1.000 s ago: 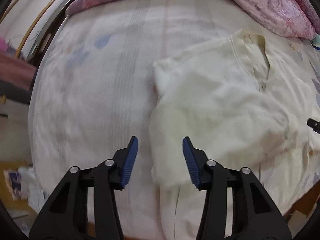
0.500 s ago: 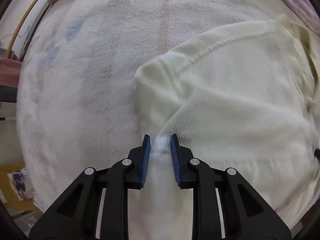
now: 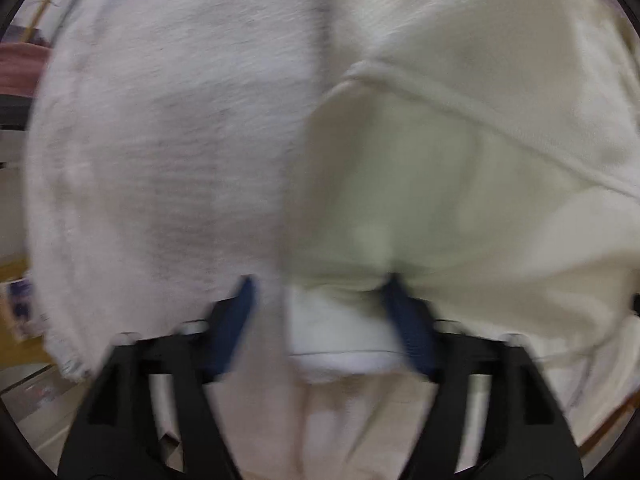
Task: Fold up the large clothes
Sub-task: 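Lay the sleeve across the jacket front and open the left gripper, then move the right tool toward the other sleeve cuff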
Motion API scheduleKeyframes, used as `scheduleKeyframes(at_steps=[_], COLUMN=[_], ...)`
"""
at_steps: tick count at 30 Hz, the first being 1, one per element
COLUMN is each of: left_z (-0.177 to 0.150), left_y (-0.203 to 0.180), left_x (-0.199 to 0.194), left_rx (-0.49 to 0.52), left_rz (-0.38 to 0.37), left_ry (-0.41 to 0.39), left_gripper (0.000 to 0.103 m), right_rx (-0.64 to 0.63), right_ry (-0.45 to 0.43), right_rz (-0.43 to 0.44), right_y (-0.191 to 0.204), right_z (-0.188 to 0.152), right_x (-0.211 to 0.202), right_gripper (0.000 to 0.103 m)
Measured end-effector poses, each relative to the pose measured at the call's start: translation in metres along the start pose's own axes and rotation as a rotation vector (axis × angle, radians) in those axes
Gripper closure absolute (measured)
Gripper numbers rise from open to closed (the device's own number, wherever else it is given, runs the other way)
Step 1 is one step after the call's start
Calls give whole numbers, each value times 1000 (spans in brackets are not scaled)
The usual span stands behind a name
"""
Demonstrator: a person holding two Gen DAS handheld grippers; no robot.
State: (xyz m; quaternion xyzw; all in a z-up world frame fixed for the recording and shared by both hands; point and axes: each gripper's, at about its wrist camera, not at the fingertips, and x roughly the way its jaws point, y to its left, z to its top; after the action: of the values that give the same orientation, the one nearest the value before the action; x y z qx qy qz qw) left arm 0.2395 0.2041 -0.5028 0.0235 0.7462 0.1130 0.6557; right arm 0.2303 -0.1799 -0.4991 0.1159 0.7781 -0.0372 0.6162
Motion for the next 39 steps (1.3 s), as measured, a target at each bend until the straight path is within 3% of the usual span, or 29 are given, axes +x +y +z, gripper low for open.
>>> scheduleKeyframes(at_steps=[2, 4, 6, 11, 16, 17, 21, 24, 30, 35, 39], left_z=[0, -1, -2, -10, -38, -50, -76, -102, -144, -172, -189], left_y=[6, 13, 16, 31, 35, 5, -10, -16, -33, -40, -51], left_x=[-6, -14, -28, -79, -134, -145, -187, -217, -269, -296, -311], left_rx=[-13, -33, -31, -25, -27, -26, -32, -37, -30, -69, -32], left_rz=[-52, -79, -78, -161, -212, -216, -239, -276, -248, -278, -270], left_ry=[5, 14, -4, -99, -183, -196, -234, -271, -371, -401, -423], left_gripper=[22, 16, 14, 12, 12, 12, 12, 12, 12, 12, 12], right_rx=[8, 7, -12, -5, -33, -38, -63, -87, -149, -190, -195], right_ry=[17, -26, -46, -113, -204, -215, -263, -303, -356, -359, -406], right_rz=[13, 19, 35, 13, 45, 57, 94, 113, 147, 176, 184], right_y=[10, 12, 12, 4, 6, 10, 20, 16, 10, 3, -9], right_z=[2, -5, -12, -42, -70, -75, -91, -110, -137, -156, -180], right_x=[-7, -28, -43, -97, -158, -167, -201, -220, -243, -251, -262], right_gripper=[26, 17, 16, 13, 13, 13, 13, 13, 13, 13, 13])
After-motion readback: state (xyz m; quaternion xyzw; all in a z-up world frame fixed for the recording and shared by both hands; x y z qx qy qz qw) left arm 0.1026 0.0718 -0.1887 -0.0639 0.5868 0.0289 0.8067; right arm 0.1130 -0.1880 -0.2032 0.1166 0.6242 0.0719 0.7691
